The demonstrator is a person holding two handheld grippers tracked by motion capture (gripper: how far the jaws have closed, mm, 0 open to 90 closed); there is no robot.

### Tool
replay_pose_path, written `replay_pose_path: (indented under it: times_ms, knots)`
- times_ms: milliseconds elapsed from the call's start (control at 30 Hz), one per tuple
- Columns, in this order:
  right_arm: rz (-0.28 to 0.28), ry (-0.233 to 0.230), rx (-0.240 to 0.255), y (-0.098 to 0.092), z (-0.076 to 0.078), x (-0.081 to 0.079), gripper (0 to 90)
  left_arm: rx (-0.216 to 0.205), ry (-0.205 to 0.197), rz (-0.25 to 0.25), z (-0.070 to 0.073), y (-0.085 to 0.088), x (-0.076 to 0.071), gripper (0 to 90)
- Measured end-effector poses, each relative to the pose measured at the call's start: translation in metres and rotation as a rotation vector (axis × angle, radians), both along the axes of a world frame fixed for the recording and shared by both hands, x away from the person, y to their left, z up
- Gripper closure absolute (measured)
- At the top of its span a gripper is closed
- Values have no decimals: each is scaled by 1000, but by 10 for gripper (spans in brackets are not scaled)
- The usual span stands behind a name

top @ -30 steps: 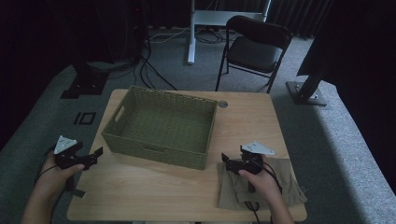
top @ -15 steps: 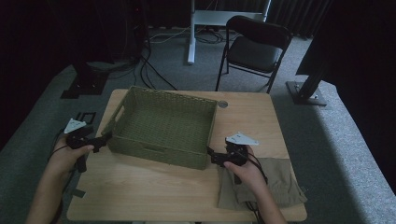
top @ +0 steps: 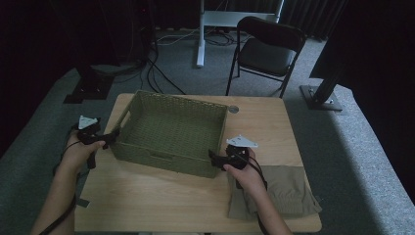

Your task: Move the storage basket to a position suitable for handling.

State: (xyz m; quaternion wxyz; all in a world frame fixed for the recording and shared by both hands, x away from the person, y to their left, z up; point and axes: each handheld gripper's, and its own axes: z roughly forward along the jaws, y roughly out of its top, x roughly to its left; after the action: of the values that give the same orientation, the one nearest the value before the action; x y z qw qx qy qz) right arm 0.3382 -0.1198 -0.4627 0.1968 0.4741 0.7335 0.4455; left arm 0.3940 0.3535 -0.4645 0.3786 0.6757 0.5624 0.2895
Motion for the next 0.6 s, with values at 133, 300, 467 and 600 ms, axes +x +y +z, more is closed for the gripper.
replay_pose_path:
  times_ms: [133, 300, 467, 600]
  knots:
    - [-16, -1, -7, 4, -2, 0, 201, 5, 22, 12, -7, 2, 4, 255]
    - [-38, -8, -8, 12, -5, -1, 318, -19, 7, 3, -13, 0, 6, 390]
    - [-48, -2, -58, 17, -12, 0, 501, -18, 17, -10, -11, -3, 5, 505]
    - [-84, 17, -34, 18, -13, -1, 524, -20, 27, -6, -10, -8, 4, 638]
